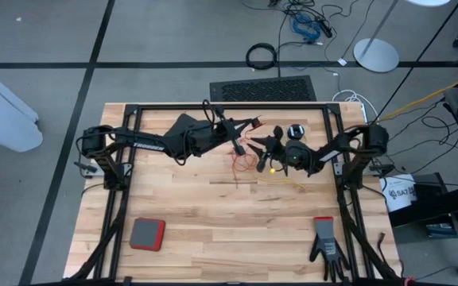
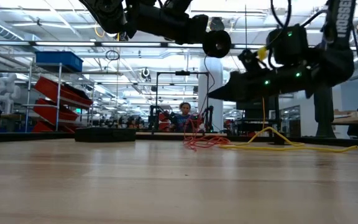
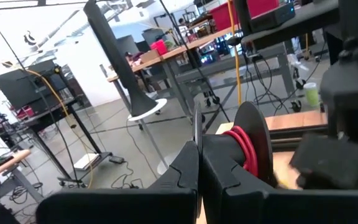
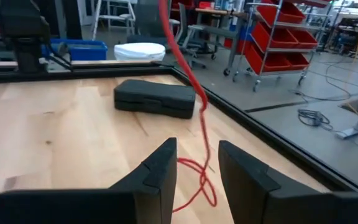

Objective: Coil cords
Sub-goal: Coil the red wire on the spool

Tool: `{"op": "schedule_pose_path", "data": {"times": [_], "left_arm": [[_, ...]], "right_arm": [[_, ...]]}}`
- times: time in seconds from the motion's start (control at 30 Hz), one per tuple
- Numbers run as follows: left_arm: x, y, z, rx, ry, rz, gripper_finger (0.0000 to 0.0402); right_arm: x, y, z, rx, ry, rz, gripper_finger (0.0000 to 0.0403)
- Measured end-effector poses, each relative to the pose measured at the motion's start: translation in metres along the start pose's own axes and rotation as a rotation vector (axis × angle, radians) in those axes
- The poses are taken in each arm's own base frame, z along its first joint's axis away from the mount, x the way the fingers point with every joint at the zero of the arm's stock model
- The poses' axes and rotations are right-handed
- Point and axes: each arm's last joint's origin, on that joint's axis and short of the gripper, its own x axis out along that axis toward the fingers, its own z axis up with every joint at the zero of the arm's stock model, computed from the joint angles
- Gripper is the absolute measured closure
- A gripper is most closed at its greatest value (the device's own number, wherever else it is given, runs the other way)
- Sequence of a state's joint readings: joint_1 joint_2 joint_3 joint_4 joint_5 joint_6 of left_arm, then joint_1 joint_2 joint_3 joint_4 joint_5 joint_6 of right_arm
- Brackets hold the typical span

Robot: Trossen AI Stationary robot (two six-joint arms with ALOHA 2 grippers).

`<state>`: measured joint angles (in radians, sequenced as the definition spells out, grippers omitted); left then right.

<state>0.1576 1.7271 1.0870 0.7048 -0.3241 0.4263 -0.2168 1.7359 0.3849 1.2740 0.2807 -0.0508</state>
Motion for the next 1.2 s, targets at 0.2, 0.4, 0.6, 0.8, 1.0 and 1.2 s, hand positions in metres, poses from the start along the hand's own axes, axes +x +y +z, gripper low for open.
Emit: {"op": "schedule_pose_path", "data": {"times": [0.2,0.4,0.6,0.8,1.0,1.2], "left_arm": [[0.000,0.000,-0.001,0.000,0.006,-0.004,0.0401],[0.000,-0.001,-0.001,0.003,0.012,-0.016,0.0401],[0.000,-0.001,-0.001,-0.002,0.001,-0.032,0.0401],[0.000,-0.002,-0.002,0.002,0.009,-0.050,0.0401],[-0.001,-0.009,-0.011,0.003,0.072,-0.187,0.0401],[-0.002,-0.010,-0.016,-0.039,0.078,-0.337,0.0401]], "right_arm": [[0.016,0.001,-0.010,-0.009,-0.014,-0.016,0.0298],[0.018,-0.003,-0.011,-0.005,-0.031,-0.044,0.0298],[0.018,-0.004,-0.010,-0.014,-0.042,-0.048,0.0319],[0.018,-0.006,-0.011,-0.038,-0.037,-0.044,0.0395],[0.008,-0.025,-0.024,0.032,0.024,-0.113,0.0401],[-0.005,-0.043,-0.036,0.124,0.079,-0.169,0.0402]]}}
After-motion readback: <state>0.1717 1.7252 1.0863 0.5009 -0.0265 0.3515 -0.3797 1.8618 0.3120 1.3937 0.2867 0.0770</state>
